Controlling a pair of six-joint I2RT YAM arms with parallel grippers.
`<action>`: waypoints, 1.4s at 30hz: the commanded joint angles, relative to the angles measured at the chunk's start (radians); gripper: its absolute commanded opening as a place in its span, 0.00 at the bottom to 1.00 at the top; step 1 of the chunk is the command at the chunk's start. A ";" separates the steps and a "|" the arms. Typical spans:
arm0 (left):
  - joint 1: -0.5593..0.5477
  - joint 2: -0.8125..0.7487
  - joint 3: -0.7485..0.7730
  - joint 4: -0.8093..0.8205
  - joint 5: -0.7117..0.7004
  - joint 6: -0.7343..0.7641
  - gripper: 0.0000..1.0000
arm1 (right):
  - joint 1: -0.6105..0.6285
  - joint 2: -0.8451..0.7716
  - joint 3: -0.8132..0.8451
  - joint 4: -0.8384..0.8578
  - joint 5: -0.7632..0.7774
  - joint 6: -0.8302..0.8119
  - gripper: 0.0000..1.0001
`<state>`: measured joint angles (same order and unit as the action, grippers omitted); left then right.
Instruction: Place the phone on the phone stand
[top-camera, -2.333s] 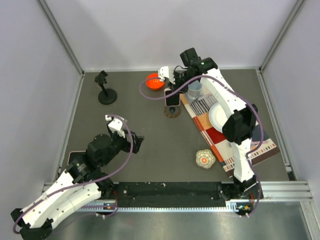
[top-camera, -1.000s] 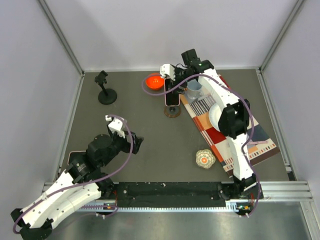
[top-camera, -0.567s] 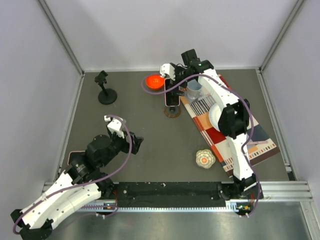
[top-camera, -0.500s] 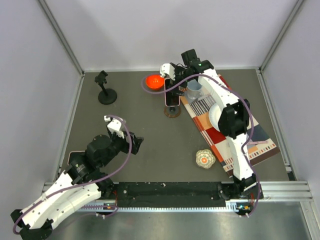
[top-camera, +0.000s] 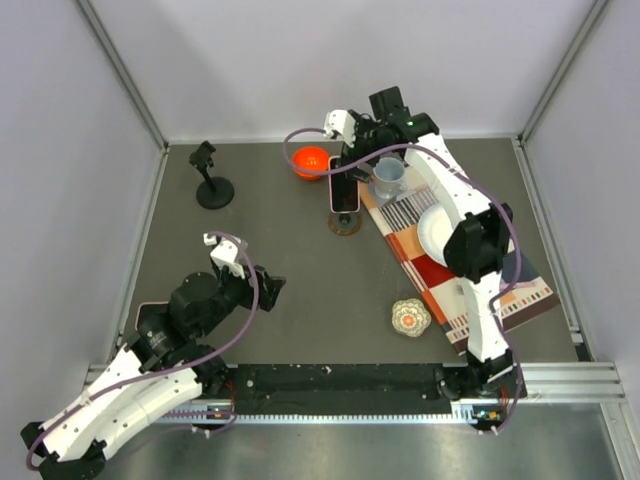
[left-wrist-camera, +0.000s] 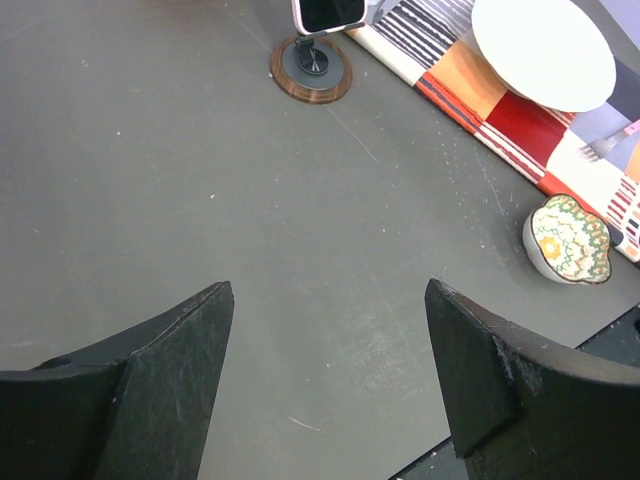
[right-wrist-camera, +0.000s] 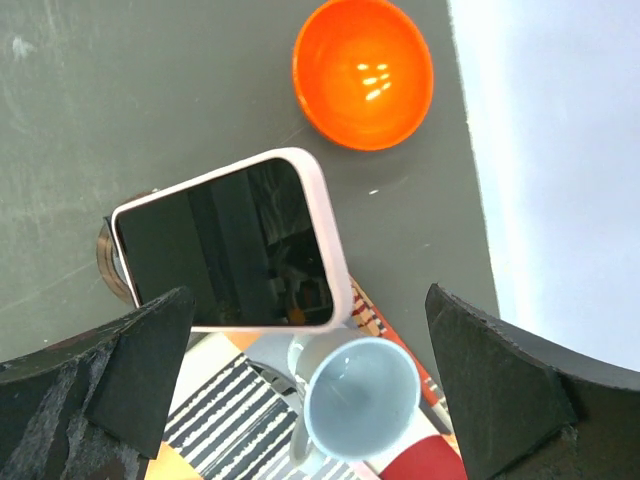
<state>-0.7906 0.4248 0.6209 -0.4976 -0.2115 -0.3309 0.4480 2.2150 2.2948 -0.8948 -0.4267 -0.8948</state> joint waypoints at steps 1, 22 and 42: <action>0.004 0.022 0.053 -0.005 -0.041 -0.033 0.83 | -0.006 -0.162 0.000 0.057 0.020 0.082 0.99; 0.537 0.541 0.318 -0.018 0.103 -0.293 0.98 | 0.079 -0.983 -1.037 0.201 0.655 0.983 0.99; 0.896 0.923 0.303 0.876 0.006 -0.402 0.94 | 0.146 -1.690 -1.431 0.413 0.526 1.065 0.99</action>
<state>0.0887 1.2839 0.8875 0.0475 -0.2718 -0.8516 0.5926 0.6075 0.8635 -0.5163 0.1043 0.1848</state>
